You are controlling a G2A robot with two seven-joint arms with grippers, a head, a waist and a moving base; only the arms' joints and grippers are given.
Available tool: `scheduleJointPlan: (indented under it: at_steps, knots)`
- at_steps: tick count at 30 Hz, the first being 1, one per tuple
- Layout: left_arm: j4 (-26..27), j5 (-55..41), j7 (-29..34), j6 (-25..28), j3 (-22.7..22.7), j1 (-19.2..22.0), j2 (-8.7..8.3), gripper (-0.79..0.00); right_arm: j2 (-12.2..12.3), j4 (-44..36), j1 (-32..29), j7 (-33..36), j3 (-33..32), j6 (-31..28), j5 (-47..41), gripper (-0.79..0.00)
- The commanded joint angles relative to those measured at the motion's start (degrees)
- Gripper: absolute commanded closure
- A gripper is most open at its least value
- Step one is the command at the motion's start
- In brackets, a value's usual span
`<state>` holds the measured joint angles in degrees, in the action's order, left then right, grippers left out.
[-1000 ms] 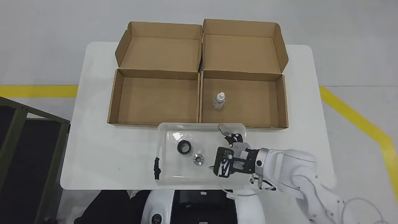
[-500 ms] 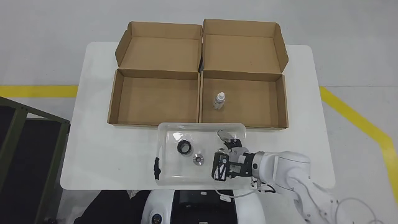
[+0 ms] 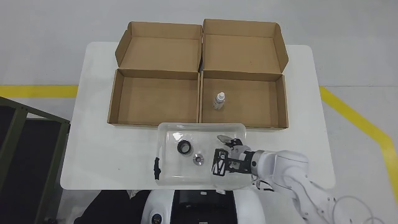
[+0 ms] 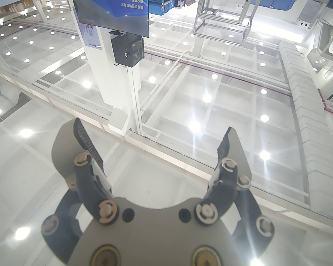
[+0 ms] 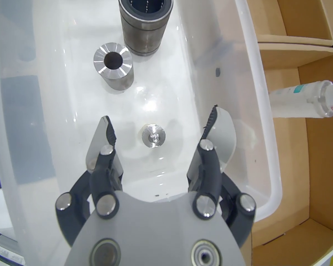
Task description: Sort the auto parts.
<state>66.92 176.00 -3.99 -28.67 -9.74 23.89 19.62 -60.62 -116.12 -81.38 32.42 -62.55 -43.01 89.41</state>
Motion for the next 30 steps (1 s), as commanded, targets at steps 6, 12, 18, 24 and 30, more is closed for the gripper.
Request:
scheduleJointPlan:
  at_steps: [6, 12, 18, 24, 30]
  knots:
    - [0.0, 0.0, 0.0, 0.0, 0.0, 0.0, 0.00, -0.785, -0.1, 0.2, 0.4, 3.9, 1.0, 0.7, 0.3, -0.502]
    - [0.0, 0.0, 0.0, 0.0, 0.0, 0.0, 0.00, -0.785, -0.3, 1.0, 1.4, 5.7, 2.0, 0.9, -0.6, -0.446]
    - [0.0, 0.0, 0.0, 0.0, 0.0, 0.0, 0.00, -0.785, -0.4, 2.3, 2.6, 6.6, 2.8, 1.2, -1.4, -0.372]
    - [0.0, 0.0, 0.0, 0.0, 0.0, 0.0, 0.00, -0.785, -0.5, 2.9, 3.3, 7.1, 3.3, 1.4, -2.0, -0.163]
    - [0.0, 0.0, 0.0, 0.0, 0.0, 0.0, 0.00, -0.785, -0.4, 2.0, 3.0, 6.6, 2.8, 1.2, -2.2, 0.000]
